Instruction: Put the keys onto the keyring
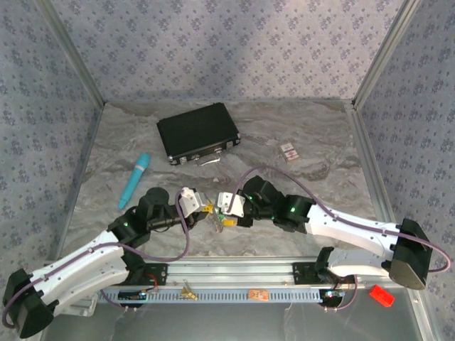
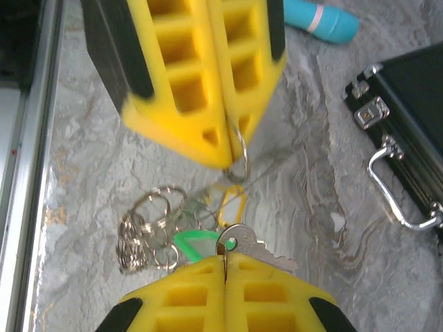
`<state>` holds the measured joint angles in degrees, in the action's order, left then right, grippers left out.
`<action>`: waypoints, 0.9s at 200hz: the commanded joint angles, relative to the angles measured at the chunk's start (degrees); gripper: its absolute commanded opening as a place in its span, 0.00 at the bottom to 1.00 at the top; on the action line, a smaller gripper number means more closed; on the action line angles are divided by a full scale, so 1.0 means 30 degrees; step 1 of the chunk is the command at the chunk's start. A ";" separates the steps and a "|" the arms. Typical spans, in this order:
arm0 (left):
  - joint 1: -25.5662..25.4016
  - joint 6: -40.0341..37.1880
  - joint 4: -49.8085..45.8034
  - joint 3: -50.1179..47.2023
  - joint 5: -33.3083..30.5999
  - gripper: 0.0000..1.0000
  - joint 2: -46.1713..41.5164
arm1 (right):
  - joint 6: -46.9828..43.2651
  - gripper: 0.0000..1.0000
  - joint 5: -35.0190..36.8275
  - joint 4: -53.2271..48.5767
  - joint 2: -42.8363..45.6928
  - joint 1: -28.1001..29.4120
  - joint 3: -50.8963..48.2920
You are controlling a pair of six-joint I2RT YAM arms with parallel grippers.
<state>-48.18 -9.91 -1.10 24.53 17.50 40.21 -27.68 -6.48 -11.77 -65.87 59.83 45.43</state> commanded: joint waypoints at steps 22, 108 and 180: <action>-0.0101 0.0188 0.0935 -0.0085 0.0319 0.00 -0.0315 | -0.1027 0.00 -0.0699 -0.0215 0.0025 -0.0130 0.0343; -0.0065 0.0187 0.0828 -0.0064 0.0344 0.00 -0.0060 | -0.2175 0.00 -0.0384 0.0538 -0.0389 0.0918 0.1877; -0.0052 0.0248 0.0639 0.0024 0.0582 0.00 0.0119 | -0.1037 0.00 0.1466 0.3263 0.0597 0.1113 0.0788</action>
<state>-48.14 -9.80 -0.08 24.16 17.72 40.64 -32.60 -4.80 -7.22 -65.91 62.67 48.90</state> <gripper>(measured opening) 0.042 0.052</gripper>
